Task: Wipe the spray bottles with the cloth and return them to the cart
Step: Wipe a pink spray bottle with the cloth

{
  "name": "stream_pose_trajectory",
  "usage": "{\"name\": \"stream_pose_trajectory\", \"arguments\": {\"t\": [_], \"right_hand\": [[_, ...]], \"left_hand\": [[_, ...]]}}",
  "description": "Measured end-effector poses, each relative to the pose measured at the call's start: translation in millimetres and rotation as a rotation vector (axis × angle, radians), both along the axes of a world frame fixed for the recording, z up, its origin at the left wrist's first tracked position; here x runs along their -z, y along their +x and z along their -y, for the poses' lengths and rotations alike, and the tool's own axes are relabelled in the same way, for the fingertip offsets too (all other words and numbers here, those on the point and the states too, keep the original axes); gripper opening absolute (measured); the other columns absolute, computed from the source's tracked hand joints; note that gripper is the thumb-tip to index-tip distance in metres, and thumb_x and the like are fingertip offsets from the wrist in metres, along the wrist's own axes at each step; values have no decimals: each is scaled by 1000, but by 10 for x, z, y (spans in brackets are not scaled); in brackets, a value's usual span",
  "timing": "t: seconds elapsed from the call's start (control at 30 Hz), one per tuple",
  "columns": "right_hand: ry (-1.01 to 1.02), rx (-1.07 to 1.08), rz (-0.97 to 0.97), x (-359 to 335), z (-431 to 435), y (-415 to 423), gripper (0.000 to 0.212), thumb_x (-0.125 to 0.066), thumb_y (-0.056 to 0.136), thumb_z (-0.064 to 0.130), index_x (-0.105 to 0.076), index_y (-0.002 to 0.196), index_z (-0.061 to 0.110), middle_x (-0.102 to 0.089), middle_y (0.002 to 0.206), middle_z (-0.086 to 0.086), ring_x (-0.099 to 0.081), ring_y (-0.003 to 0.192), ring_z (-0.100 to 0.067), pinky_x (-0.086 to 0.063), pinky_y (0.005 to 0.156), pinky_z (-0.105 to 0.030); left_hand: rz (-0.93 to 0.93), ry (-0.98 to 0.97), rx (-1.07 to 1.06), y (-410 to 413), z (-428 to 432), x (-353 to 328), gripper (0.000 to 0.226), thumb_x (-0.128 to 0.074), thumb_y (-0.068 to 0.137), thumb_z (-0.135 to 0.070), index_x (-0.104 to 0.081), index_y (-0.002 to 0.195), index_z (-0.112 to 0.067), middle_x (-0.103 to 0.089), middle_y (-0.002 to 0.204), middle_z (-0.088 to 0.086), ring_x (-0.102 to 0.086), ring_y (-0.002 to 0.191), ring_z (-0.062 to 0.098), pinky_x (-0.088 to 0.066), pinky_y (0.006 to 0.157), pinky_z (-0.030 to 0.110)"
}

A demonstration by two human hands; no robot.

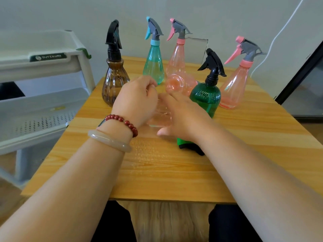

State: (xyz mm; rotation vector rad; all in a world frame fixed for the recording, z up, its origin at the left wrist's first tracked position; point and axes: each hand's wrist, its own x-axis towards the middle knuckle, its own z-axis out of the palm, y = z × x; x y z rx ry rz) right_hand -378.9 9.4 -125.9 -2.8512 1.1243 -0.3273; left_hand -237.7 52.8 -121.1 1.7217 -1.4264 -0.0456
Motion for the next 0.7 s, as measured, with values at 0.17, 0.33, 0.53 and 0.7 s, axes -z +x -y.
{"name": "stream_pose_trajectory", "arguments": {"t": [0.17, 0.33, 0.53, 0.7], "right_hand": [[-81, 14, 164, 152, -10, -57, 80, -81, 76, 38, -45, 144, 18, -48, 138, 0, -47, 127, -22, -36, 101, -24], [-107, 112, 438, 311, -81, -124, 79, -84, 73, 37, -50, 140, 14, -52, 135, 0, -47, 126, -16, -28, 100, -15], [-130, 143, 679, 405, -96, -154, 77, -86, 70, 32, -52, 135, 9, -52, 127, 3, -37, 116, 5, -22, 98, 2], [-6, 157, 718, 411, -115, -166, 84, -87, 69, 36, -46, 139, 16, -46, 129, 5, -38, 116, 4, -30, 97, -2]], "left_hand": [[-11, -64, -72, 150, -314, -104, 26, -45, 100, -25, -62, 120, -21, -59, 100, -8, -50, 78, 3, -34, 64, 9], [-70, -111, -179, 253, -539, 81, 29, -54, 95, -28, -60, 122, -19, -48, 120, -7, -46, 119, 19, -38, 90, 21], [-310, -132, -158, 145, -486, 132, 44, -57, 96, -30, -46, 138, -23, -42, 128, -7, -55, 114, 15, -50, 97, 29], [-556, -297, -96, 23, -387, -10, 40, -52, 100, -13, -46, 137, -26, -55, 100, -14, -58, 65, -8, -48, 61, 11]]}}
